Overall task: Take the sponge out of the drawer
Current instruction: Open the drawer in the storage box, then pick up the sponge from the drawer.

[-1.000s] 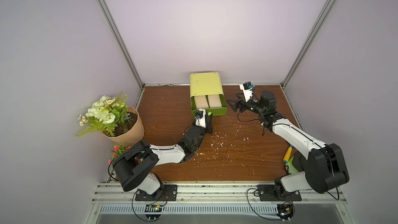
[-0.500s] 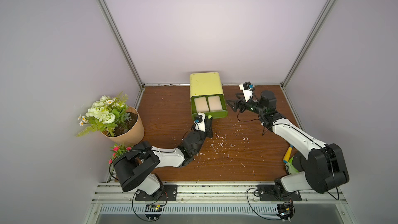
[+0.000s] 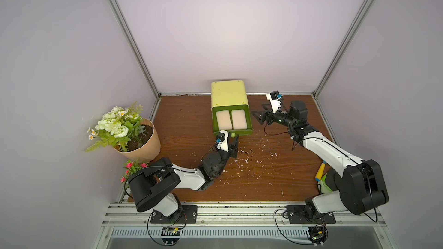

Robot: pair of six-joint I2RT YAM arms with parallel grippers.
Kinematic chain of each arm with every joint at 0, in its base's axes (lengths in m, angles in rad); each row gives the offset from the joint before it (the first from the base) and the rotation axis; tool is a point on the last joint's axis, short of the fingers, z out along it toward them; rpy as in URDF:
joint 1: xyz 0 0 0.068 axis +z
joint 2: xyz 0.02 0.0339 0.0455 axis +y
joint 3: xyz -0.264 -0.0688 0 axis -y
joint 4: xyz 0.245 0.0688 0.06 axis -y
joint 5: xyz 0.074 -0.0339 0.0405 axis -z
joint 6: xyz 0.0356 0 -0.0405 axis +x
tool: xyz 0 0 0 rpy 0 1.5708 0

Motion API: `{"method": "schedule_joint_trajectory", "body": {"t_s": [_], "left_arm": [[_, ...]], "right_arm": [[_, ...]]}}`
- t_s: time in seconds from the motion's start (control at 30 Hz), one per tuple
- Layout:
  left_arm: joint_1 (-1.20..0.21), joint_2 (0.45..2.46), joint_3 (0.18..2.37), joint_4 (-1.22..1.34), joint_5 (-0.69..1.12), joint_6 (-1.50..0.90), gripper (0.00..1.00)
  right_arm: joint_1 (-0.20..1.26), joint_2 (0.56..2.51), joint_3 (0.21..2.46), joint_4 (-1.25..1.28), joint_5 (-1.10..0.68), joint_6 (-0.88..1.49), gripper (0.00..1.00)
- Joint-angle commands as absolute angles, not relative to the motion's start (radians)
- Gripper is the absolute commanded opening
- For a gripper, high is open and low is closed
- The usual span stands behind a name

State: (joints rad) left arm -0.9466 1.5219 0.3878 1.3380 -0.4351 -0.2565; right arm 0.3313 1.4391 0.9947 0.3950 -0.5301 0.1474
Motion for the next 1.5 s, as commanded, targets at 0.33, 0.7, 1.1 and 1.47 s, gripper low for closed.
{"method": "schedule_joint_trajectory", "body": {"t_s": [0.33,0.7,1.1,1.47], "left_arm": [[-0.963,1.431,0.339,1.414,-0.466,-0.232,0.72],[-0.966,1.219,0.362,1.202,-0.478,-0.161,0.8],[-0.861,1.105,0.648,0.665,-0.394,-0.126,0.79],[-0.808,1.299,0.957,0.293,-0.351,-0.185,0.73]], "right_arm": [[0.332,1.404,1.057,0.39,-0.553,0.172,0.92],[0.377,1.407,1.121,0.249,-0.488,0.135,0.92],[0.446,1.406,1.224,0.008,-0.328,0.078,0.91],[0.447,1.378,1.221,-0.02,-0.183,0.068,0.94]]}}
